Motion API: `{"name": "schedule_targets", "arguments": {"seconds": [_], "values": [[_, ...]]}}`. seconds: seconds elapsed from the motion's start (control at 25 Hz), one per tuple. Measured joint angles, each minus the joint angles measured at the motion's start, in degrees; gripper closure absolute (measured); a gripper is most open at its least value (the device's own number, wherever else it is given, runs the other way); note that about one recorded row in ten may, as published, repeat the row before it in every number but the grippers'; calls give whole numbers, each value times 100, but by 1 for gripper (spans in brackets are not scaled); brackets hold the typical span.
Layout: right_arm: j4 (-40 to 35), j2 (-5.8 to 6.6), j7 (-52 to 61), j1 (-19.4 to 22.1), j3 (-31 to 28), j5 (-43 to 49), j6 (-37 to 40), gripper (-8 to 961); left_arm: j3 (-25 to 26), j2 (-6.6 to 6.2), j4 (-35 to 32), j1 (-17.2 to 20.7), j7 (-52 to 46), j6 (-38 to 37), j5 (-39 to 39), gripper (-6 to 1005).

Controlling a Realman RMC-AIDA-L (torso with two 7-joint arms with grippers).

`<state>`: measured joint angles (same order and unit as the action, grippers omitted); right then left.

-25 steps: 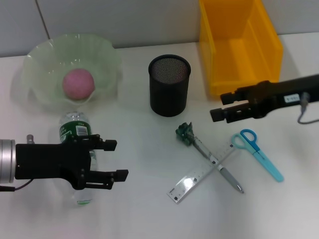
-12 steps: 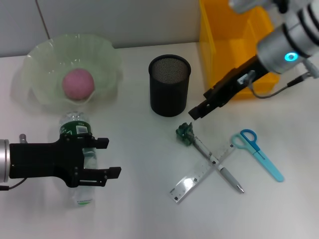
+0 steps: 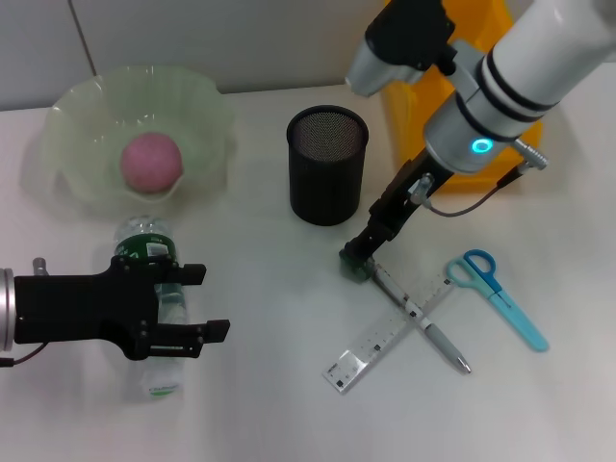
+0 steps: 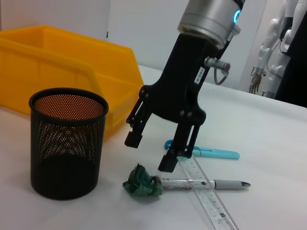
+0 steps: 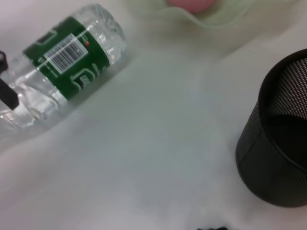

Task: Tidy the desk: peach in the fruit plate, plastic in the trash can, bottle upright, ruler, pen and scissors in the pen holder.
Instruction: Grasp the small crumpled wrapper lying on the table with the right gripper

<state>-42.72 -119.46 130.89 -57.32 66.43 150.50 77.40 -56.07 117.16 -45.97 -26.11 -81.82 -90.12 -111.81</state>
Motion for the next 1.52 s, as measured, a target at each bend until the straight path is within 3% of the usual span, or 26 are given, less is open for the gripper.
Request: {"name": "schedule_targets", "arguments": {"seconds": [0.6, 1.2, 1.52], "values": [[478, -17, 22, 22, 557, -298, -560, 149, 7, -6, -10, -21, 0, 6, 1, 182], [615, -25, 36, 65, 663, -363, -748, 149, 8, 15, -8, -25, 46, 3, 4, 184], [662, -25, 42, 69, 671, -380, -786, 339, 8, 26, -8, -40, 68, 3, 16, 185]]}}
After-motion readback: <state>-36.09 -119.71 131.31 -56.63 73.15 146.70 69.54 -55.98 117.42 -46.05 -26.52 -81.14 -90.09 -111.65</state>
